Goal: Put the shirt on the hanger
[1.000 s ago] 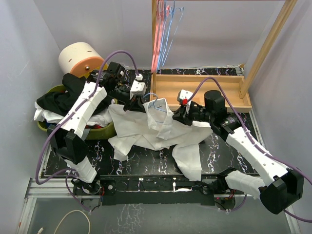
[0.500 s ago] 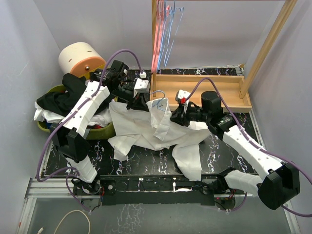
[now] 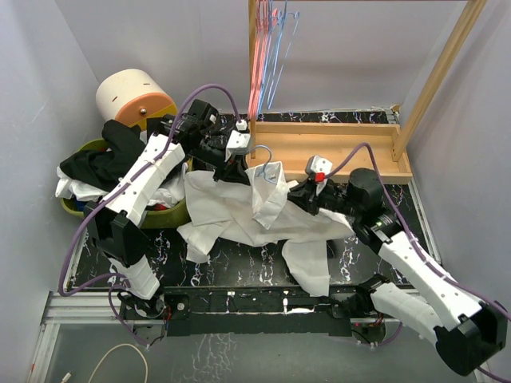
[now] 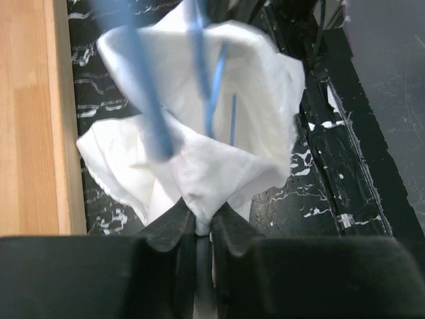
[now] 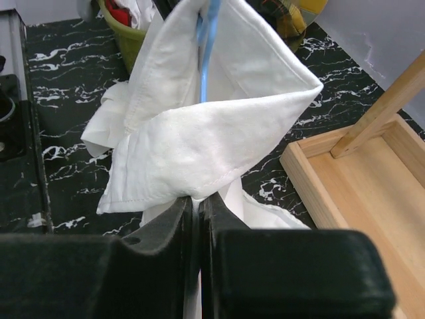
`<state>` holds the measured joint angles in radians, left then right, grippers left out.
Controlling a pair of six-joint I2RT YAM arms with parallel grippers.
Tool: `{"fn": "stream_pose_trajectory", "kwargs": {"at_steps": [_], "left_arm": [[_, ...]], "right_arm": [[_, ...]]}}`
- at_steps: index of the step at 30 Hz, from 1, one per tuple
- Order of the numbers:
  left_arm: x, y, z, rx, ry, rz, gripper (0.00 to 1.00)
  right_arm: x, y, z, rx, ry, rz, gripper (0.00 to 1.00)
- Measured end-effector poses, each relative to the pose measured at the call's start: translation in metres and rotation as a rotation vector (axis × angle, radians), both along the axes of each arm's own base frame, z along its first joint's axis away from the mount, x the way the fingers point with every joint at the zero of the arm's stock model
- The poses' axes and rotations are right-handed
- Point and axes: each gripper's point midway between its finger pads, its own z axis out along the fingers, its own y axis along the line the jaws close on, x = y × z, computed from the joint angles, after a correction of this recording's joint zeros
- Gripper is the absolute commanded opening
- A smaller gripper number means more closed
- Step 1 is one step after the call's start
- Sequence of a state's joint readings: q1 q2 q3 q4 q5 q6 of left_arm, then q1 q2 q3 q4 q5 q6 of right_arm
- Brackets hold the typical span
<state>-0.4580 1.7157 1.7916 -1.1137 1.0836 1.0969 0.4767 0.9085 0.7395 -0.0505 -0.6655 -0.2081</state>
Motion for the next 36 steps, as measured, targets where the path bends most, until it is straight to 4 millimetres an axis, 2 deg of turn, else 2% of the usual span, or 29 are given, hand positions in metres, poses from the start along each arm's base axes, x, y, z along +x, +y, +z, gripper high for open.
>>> {"fn": "stream_pose_trajectory", "kwargs": {"at_steps": [1, 6, 7, 9, 10, 16, 19, 23, 27, 32, 34, 36], "left_arm": [[0.000, -0.001, 0.000, 0.002, 0.003, 0.003, 0.43], [0.023, 0.008, -0.009, 0.077, -0.014, 0.112, 0.48], [0.028, 0.010, -0.010, 0.094, -0.019, 0.137, 0.57], [0.038, 0.015, -0.014, 0.126, -0.032, 0.183, 0.94], [0.043, 0.017, -0.016, 0.143, -0.042, 0.206, 0.97], [0.058, 0.026, -0.019, 0.216, -0.027, 0.330, 0.97], [0.062, 0.024, -0.005, 0.208, -0.002, 0.379, 0.97], [0.064, 0.023, 0.027, 0.184, 0.017, 0.440, 0.97], [0.060, 0.033, 0.054, 0.193, -0.015, 0.491, 0.97], [0.070, 0.057, 0.072, 0.262, -0.083, 0.648, 0.97], [0.078, 0.068, 0.085, 0.271, -0.111, 0.748, 0.97], [0.085, 0.078, 0.101, 0.256, -0.133, 0.851, 0.97]], "right_arm": [[-0.003, -0.003, 0.005, 0.017, -0.010, -0.013, 0.08], [-0.018, -0.011, 0.011, 0.076, 0.034, -0.048, 0.08], [-0.018, -0.012, 0.010, 0.085, 0.050, -0.062, 0.08], [-0.018, -0.015, 0.007, 0.096, 0.079, -0.086, 0.08], [-0.019, -0.016, 0.006, 0.102, 0.093, -0.098, 0.08], [-0.021, -0.027, 0.004, 0.152, 0.164, -0.193, 0.08], [-0.018, -0.033, 0.006, 0.186, 0.201, -0.254, 0.08], [-0.010, -0.042, -0.001, 0.228, 0.273, -0.356, 0.08], [0.010, -0.057, -0.025, 0.209, 0.365, -0.528, 0.08], [0.046, -0.092, -0.059, 0.093, 0.420, -0.831, 0.08], [0.058, -0.105, -0.062, 0.036, 0.414, -0.927, 0.08], [0.070, -0.116, -0.056, 0.007, 0.381, -0.993, 0.08]]}}
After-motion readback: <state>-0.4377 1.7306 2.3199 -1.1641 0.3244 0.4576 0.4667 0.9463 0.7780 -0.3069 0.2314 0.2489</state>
